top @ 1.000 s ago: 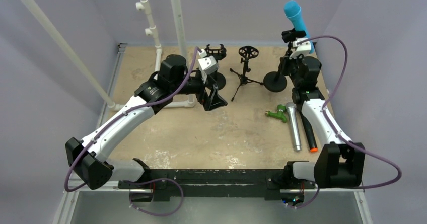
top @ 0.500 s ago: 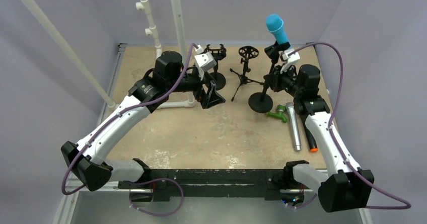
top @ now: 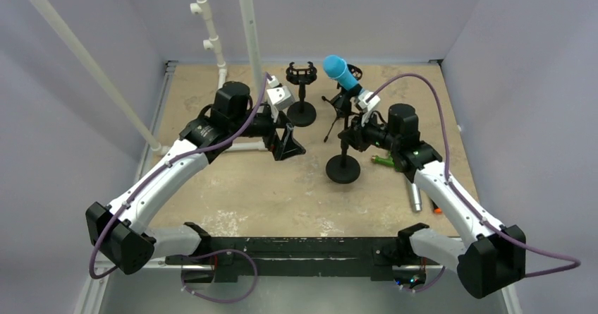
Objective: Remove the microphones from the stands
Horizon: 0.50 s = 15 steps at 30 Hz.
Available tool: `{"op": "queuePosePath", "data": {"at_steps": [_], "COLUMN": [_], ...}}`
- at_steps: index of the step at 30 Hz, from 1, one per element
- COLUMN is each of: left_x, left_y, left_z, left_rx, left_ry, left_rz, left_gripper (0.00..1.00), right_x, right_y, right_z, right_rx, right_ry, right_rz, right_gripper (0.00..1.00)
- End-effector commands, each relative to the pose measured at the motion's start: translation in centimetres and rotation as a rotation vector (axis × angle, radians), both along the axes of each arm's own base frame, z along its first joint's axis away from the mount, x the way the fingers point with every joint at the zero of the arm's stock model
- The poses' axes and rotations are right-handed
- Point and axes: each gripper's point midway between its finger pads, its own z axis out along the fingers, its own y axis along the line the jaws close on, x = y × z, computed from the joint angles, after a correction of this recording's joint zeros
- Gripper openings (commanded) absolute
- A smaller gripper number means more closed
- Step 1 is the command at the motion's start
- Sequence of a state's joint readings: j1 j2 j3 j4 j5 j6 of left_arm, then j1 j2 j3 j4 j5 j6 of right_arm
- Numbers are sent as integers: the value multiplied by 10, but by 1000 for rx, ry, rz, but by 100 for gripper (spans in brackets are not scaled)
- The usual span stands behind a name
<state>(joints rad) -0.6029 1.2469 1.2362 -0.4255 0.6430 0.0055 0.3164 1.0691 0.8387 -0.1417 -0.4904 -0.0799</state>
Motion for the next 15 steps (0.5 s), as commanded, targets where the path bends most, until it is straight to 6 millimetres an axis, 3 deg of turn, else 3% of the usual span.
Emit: {"op": "queuePosePath", "data": {"at_steps": [1,9,15], "left_x": [-7,-4,2], "left_y": [8,24,33], "left_z": [2,-27,-33], "left_rx": [-50,-15,0], "left_ry": [-74,-132,-135], "left_rz": [-99,-130,-108], "left_gripper": [100,100,100], "right_x": [-5,-25,-31], "right_y": [37,72,76], "right_z": [23,5,1], "right_rx": [38,65,90], "right_ry": [-168,-196,-228], "right_rz": [144,275,291], "right_gripper": [0,0,0]}}
